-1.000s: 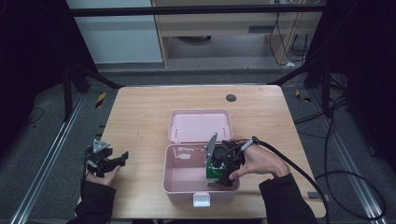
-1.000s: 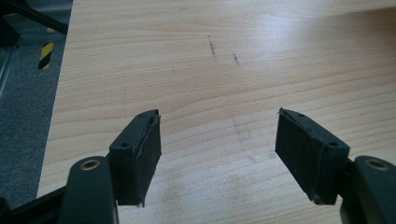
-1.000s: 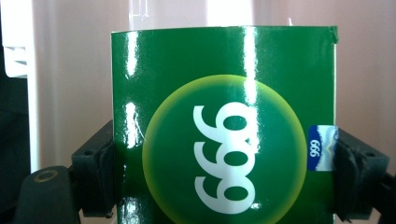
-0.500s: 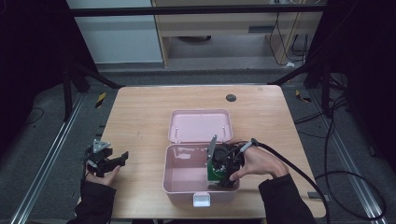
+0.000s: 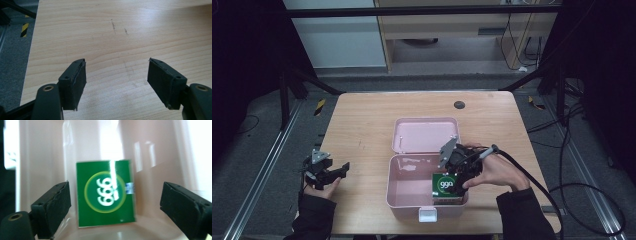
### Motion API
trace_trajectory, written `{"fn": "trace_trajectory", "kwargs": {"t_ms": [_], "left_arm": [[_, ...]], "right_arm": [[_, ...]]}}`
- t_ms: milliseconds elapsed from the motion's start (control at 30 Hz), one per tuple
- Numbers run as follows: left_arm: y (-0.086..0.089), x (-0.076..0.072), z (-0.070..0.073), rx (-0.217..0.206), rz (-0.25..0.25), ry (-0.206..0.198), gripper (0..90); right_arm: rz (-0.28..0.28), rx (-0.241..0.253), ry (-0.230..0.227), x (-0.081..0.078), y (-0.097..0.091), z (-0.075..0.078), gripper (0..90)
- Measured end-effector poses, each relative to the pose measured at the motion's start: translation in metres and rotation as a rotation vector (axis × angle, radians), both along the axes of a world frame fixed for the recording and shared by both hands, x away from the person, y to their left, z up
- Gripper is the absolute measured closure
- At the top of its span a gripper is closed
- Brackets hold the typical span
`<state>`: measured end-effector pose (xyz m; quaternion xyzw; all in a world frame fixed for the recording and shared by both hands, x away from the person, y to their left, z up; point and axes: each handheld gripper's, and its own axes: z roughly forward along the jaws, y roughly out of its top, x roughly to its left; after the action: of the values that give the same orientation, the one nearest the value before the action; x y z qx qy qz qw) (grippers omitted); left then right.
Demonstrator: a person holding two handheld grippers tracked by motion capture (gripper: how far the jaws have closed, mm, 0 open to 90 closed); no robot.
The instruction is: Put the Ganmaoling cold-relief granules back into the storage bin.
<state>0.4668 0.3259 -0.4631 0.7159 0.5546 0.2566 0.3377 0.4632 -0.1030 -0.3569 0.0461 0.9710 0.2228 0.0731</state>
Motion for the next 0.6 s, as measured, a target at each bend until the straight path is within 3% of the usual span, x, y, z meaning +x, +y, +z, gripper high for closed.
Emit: {"fn": "trace_trajectory", "kwargs": {"t_ms": [33,133,167,200,233,400,433,467,600], "left_arm": [[0.000,0.000,0.000,-0.001,0.001,0.000,30.9],[0.000,0.000,0.000,0.000,0.000,0.000,31.4],[0.000,0.000,0.000,0.000,0.000,0.000,31.7],[-0.001,0.000,0.000,0.000,-0.002,0.000,31.9],[-0.001,0.000,0.000,0.001,-0.002,0.000,32.1],[-0.001,0.000,0.000,0.001,-0.004,0.002,33.0],[-0.001,0.000,0.000,0.001,-0.004,0.002,33.3],[-0.002,0.000,0.000,0.002,-0.005,0.002,33.5],[-0.002,0.000,0.000,0.003,-0.005,0.004,34.3]], "right_arm": [[-0.045,0.067,-0.045,-0.002,-0.012,0.011,9.3],[-0.124,0.172,-0.069,-0.003,-0.030,0.023,9.5],[-0.124,0.172,-0.069,-0.003,-0.030,0.023,9.5],[-0.188,0.233,-0.110,-0.003,-0.044,0.027,7.9],[-0.230,0.263,-0.127,-0.003,-0.051,0.028,6.4],[-0.409,0.370,-0.170,-0.004,-0.082,0.022,4.0],[-0.409,0.370,-0.170,-0.004,-0.082,0.022,4.0],[-0.467,0.419,-0.180,-0.005,-0.094,0.015,3.8],[-0.587,0.487,-0.197,-0.007,-0.111,0.004,3.8]]}}
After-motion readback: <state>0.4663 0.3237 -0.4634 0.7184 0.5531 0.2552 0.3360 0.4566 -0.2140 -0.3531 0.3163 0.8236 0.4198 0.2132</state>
